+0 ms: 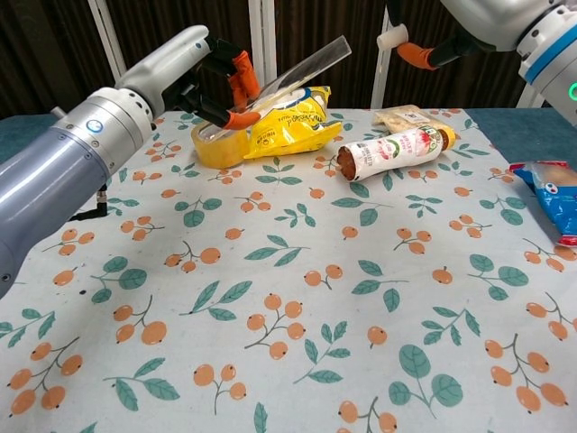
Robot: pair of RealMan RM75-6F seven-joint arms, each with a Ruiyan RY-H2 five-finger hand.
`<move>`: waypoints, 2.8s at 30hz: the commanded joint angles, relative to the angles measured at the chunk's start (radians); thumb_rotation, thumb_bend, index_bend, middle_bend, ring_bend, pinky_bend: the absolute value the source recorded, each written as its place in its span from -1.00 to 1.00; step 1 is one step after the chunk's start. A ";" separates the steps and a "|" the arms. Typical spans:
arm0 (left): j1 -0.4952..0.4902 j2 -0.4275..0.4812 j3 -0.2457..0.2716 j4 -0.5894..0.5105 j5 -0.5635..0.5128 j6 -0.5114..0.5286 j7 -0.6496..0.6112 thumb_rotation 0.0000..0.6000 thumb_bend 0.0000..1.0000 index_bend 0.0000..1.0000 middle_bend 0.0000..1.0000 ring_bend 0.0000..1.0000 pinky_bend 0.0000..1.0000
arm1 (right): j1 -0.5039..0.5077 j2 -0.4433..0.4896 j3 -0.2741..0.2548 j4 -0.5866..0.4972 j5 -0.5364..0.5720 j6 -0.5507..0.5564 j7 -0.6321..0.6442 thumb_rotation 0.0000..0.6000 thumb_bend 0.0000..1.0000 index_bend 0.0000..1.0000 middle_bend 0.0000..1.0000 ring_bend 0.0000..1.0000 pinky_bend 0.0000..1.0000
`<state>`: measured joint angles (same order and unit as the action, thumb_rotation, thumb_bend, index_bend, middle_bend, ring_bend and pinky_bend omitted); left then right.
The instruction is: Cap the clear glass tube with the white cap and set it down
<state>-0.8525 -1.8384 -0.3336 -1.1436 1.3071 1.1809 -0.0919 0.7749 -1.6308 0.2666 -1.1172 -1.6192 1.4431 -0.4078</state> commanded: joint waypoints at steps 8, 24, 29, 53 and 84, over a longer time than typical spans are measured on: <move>-0.005 -0.009 -0.005 -0.011 -0.009 -0.005 0.019 1.00 0.34 0.42 0.52 -0.55 -0.97 | 0.007 -0.010 0.000 0.004 0.005 -0.001 -0.002 1.00 -0.21 0.23 -0.76 -0.99 -0.98; -0.012 -0.031 -0.019 -0.016 -0.028 -0.011 0.042 1.00 0.34 0.42 0.52 -0.55 -0.97 | 0.014 -0.021 -0.002 0.003 0.009 0.004 0.008 1.00 -0.21 0.23 -0.76 -0.99 -0.98; -0.012 -0.036 -0.024 -0.019 -0.034 -0.009 0.047 1.00 0.34 0.42 0.52 -0.55 -0.97 | 0.015 -0.019 -0.004 -0.003 0.007 0.006 0.007 1.00 -0.21 0.23 -0.76 -0.99 -0.98; -0.013 -0.043 -0.029 -0.035 -0.039 -0.008 0.065 1.00 0.34 0.42 0.52 -0.54 -0.97 | 0.015 -0.018 -0.008 -0.016 0.013 0.002 -0.003 1.00 -0.21 0.23 -0.76 -0.99 -0.98; -0.013 -0.062 -0.052 -0.075 -0.075 0.005 0.125 1.00 0.34 0.42 0.53 -0.52 -0.97 | -0.001 -0.014 -0.018 -0.040 0.015 0.009 -0.011 1.00 -0.21 0.23 -0.76 -0.99 -0.98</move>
<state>-0.8654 -1.9005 -0.3847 -1.2179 1.2326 1.1857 0.0324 0.7743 -1.6449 0.2483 -1.1574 -1.6042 1.4517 -0.4190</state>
